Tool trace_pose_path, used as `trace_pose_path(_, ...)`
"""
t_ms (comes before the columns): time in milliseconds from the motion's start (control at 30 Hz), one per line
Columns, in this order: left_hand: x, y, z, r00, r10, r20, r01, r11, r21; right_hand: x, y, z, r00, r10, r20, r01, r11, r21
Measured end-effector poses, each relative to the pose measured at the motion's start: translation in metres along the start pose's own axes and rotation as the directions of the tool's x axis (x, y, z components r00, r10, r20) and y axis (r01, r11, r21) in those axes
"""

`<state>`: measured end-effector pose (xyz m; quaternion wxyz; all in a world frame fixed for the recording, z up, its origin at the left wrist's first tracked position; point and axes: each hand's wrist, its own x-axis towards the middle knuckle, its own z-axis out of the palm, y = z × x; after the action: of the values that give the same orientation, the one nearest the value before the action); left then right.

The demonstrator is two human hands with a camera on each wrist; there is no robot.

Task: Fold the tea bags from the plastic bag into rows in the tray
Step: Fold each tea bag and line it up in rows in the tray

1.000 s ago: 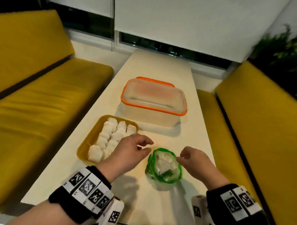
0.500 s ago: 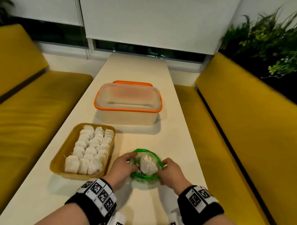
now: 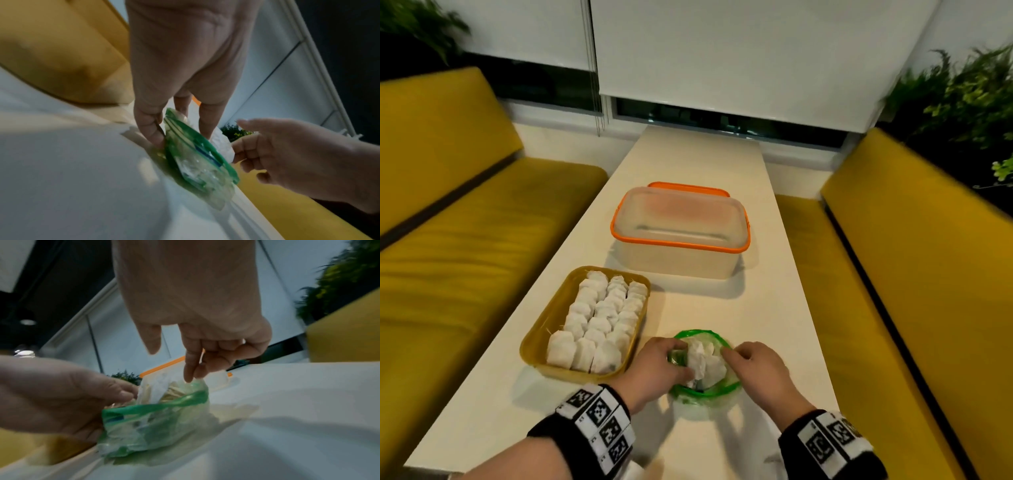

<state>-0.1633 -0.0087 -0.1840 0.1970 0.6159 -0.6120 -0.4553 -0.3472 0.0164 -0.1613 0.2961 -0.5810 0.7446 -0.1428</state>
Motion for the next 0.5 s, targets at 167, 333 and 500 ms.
trace_pose_path(167, -0.002, 0.006, -0.004, 0.999, 0.033, -0.003, -0.032, 0.993, 0.112, -0.007, -0.021, 0.014, 0.999, -0.039, 0.004, 0.039, 0.959, -0.28)
trace_pose_path(333, 0.0, 0.008, -0.007, 0.998, 0.055, 0.016, -0.057, 0.984, 0.167, -0.01, -0.021, 0.014, 0.998, -0.042, -0.037, 0.042, 0.999, -0.003)
trace_pose_path(500, 0.001, 0.011, -0.009, 0.997, 0.048, 0.057, -0.058, 0.979, 0.194, -0.009, -0.028, 0.022, 0.992, -0.113, -0.054, 0.115, 0.992, 0.048)
